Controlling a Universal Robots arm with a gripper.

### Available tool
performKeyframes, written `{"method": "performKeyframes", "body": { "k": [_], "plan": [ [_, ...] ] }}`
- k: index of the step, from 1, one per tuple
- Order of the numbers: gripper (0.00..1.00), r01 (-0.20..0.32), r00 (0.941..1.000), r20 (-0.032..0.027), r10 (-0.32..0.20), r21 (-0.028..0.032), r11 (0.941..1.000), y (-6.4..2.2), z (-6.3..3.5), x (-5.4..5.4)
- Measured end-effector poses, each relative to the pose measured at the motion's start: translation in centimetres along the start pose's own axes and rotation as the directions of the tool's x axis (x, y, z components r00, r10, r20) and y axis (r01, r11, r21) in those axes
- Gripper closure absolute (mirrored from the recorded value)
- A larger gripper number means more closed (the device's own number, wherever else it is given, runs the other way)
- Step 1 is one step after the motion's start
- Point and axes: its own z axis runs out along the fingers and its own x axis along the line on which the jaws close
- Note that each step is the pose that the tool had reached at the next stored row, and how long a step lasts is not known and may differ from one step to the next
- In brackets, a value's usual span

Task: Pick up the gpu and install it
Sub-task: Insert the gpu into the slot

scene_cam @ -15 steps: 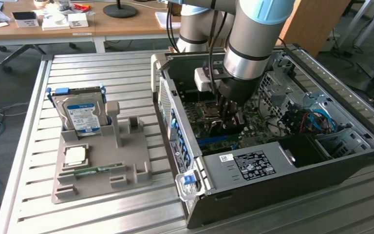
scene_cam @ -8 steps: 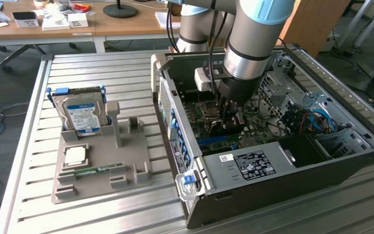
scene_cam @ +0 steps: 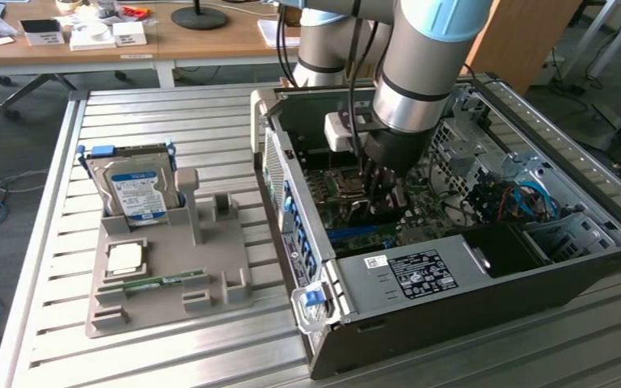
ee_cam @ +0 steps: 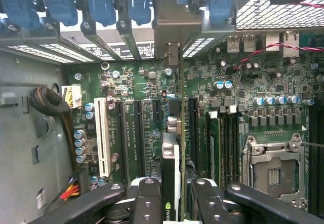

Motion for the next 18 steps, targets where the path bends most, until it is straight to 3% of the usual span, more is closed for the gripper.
{"method": "performKeyframes", "body": {
  "k": [18],
  "plan": [
    [0.73, 0.0, 1.0, -0.0001, 0.0, 0.0, 1.0, 0.17, 0.14, 0.02]
  ]
}}
